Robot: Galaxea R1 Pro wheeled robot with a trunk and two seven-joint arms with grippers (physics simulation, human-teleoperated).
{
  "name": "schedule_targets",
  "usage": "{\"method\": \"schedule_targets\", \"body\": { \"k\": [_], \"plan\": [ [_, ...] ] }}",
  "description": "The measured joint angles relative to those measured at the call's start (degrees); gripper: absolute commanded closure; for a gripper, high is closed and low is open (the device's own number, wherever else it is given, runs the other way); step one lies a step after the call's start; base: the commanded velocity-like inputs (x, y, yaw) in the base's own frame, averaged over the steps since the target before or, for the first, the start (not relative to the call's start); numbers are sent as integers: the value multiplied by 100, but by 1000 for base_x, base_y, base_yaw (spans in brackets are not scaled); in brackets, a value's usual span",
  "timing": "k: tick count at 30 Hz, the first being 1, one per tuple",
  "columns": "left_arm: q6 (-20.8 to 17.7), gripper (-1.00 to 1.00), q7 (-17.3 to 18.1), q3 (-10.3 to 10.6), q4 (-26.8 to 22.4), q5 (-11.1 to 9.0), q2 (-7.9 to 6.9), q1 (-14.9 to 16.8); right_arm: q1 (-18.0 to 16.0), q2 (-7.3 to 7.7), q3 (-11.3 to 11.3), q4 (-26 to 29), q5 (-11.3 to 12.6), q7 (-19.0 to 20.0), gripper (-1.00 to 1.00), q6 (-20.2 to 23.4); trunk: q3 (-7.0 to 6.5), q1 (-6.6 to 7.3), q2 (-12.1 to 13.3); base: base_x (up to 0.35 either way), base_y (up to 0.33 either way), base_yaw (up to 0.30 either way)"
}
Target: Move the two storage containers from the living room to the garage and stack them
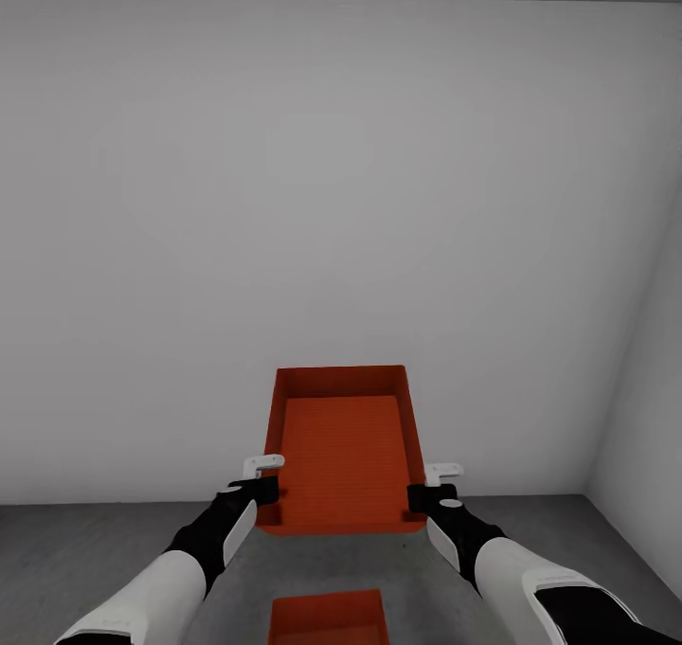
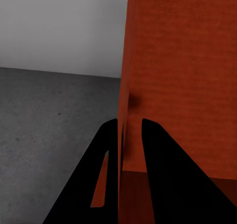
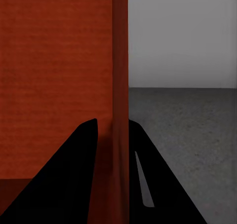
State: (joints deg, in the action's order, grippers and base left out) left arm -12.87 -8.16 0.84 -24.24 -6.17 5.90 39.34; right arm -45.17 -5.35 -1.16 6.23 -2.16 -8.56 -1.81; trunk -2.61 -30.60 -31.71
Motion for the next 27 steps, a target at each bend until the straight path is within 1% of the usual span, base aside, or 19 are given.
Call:
{"method": "schedule_targets", "body": {
  "k": [12,27],
  "plan": [
    [-14,100,14,2,-4,-8,-14,-1,0,-12,1,3,-6,-14,100,14,2,0,0,0,-1,0],
    [-42,100,11,0,-5,-6,-14,-1,0,-12,-1,3,-2,-13,100,37,128,0,1,0,0,0]
  ]
}}
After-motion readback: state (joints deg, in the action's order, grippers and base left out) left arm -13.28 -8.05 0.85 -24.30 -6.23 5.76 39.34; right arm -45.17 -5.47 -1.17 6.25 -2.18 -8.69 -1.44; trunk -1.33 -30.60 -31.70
